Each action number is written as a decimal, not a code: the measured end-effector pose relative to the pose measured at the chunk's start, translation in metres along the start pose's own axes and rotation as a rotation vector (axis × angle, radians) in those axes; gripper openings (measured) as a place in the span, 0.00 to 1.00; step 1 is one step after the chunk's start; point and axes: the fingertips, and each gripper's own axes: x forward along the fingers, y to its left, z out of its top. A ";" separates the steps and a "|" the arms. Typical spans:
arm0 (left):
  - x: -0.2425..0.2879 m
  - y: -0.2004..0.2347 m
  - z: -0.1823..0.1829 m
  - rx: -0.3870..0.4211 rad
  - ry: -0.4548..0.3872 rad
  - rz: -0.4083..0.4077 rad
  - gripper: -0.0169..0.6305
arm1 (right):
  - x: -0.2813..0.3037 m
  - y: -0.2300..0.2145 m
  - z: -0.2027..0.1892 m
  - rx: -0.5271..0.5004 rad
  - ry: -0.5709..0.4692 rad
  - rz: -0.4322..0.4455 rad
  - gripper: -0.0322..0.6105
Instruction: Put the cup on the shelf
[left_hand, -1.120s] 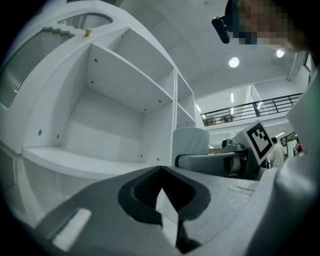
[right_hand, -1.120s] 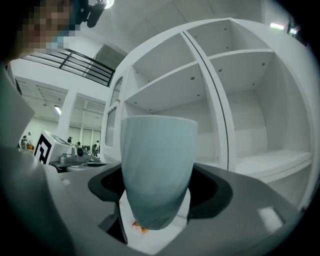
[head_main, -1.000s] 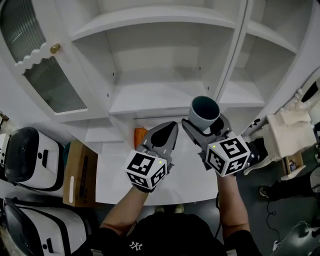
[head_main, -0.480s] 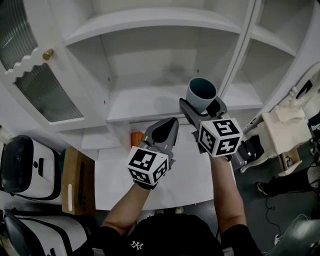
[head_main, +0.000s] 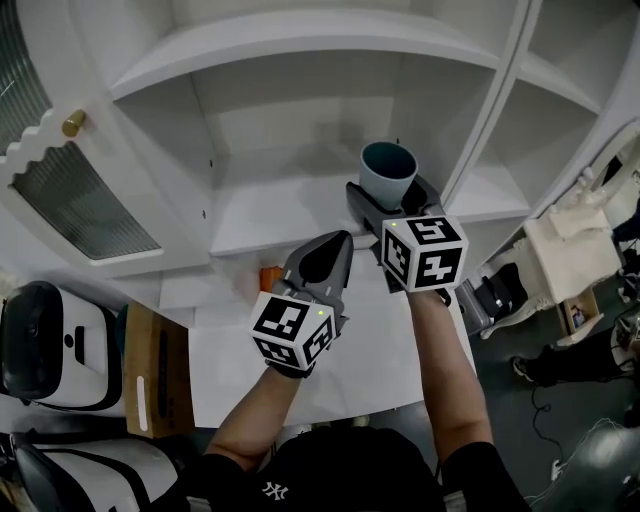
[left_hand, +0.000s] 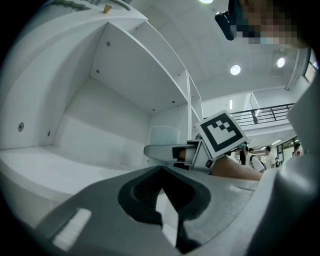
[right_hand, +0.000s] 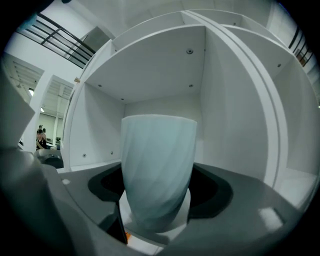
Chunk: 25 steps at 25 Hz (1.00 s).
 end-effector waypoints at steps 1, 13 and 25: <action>0.000 0.001 0.000 -0.002 0.000 0.000 0.03 | 0.004 -0.001 -0.002 -0.002 0.011 -0.008 0.65; 0.002 0.009 -0.007 -0.029 0.004 -0.008 0.03 | 0.029 -0.007 -0.010 -0.022 0.061 -0.049 0.66; -0.003 0.009 -0.010 -0.031 0.007 -0.010 0.03 | 0.024 -0.007 -0.014 -0.050 0.083 -0.058 0.66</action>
